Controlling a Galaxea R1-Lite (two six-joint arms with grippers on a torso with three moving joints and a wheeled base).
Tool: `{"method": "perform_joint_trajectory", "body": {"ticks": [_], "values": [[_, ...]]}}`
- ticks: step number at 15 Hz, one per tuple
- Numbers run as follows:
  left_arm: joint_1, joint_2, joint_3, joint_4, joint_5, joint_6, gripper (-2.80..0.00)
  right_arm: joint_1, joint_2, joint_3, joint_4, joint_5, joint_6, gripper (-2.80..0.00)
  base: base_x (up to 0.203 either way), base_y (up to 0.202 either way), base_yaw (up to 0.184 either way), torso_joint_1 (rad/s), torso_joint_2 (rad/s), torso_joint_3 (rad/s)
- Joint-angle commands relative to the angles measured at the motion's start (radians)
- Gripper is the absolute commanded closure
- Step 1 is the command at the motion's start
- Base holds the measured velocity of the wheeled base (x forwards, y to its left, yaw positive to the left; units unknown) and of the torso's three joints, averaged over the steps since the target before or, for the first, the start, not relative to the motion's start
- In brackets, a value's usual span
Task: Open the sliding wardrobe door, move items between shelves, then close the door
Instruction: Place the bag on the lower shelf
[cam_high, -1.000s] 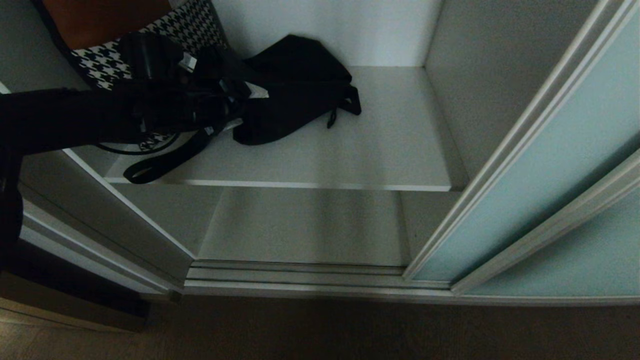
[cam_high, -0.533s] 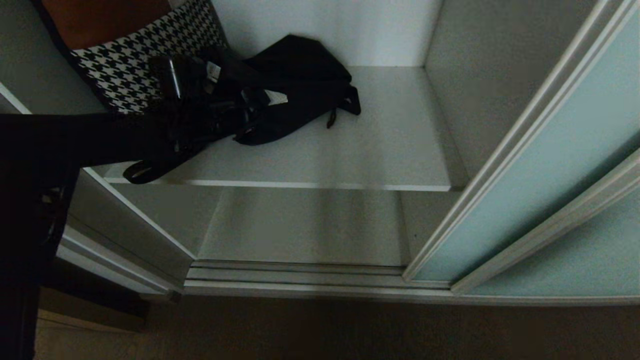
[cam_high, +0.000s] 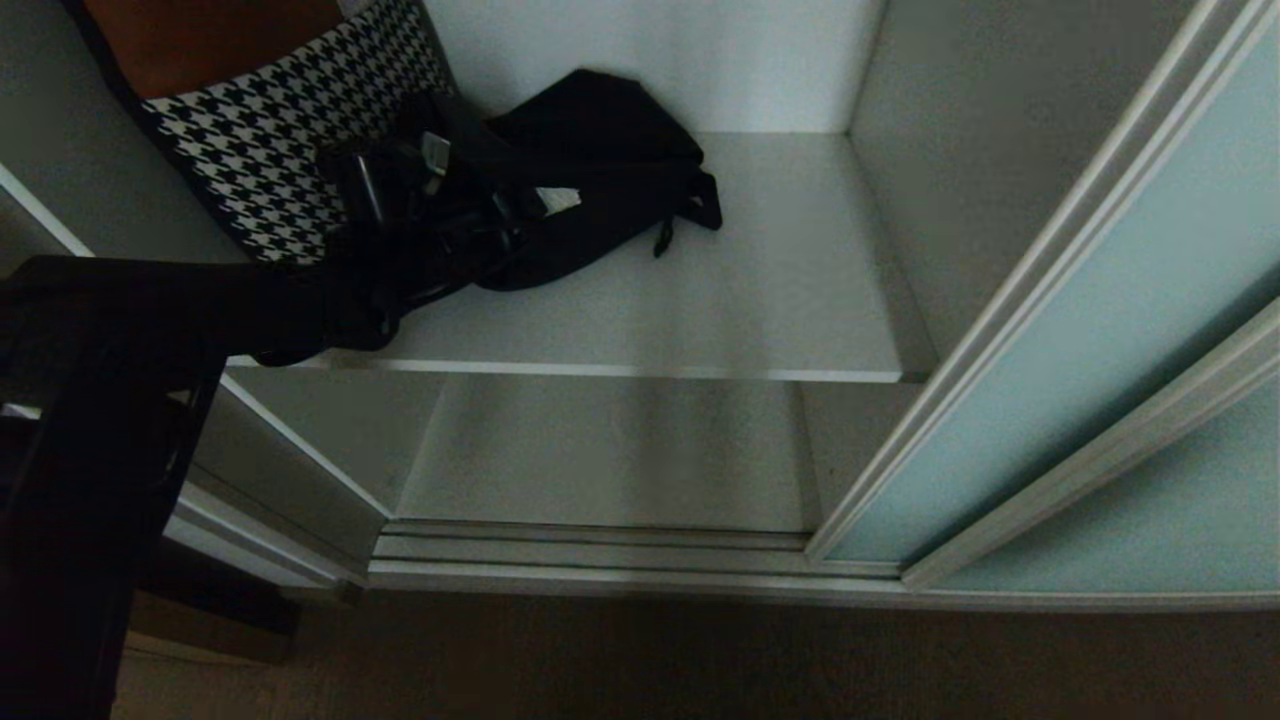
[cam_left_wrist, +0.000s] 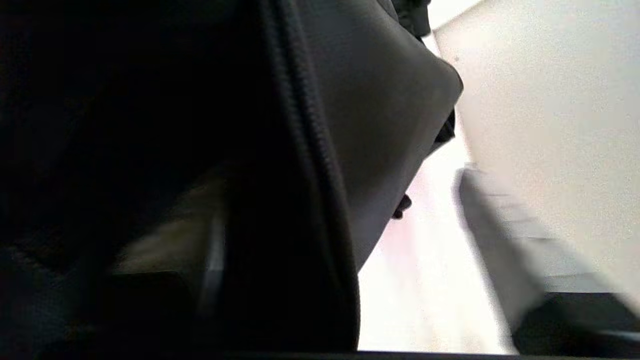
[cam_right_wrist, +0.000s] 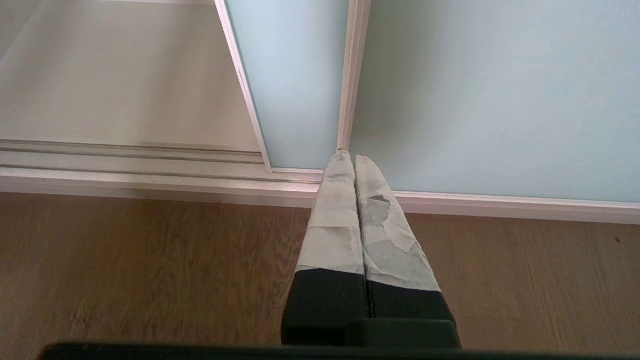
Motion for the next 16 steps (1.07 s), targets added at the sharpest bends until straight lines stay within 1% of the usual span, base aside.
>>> {"method": "perform_joint_trajectory", "body": {"ticks": [1,5,8,11,13,16], "values": [[-0.002,0.005,0.000,-0.004,-0.011,-0.004,0.00,0.000,0.001,-0.001,0.000,0.000,0.000,0.00,0.000,0.000,0.000,0.000,0.00,0.000],[-0.003,0.031,0.000,-0.059,-0.018,-0.004,0.00,0.000,0.000,-0.001,0.000,0.000,0.000,0.00,0.000,0.000,0.000,0.000,0.00,0.000],[-0.008,0.018,0.000,-0.051,-0.021,-0.007,0.00,0.000,0.000,-0.001,0.000,0.000,0.000,0.00,0.000,0.000,0.000,0.000,0.00,0.000],[-0.016,-0.015,0.001,-0.037,-0.057,-0.011,0.00,0.000,0.001,-0.001,0.000,-0.001,0.000,0.00,0.000,0.000,0.000,0.000,0.00,0.000],[-0.030,-0.064,0.003,0.045,-0.050,-0.011,0.00,0.000,0.001,-0.001,0.000,0.000,0.000,0.00,0.000,0.000,0.000,0.000,0.00,0.000],[-0.039,-0.215,0.008,0.244,-0.053,-0.007,0.00,0.000,0.000,-0.001,0.000,-0.001,0.000,0.00,0.000,0.000,0.000,0.000,0.00,0.000]]}}
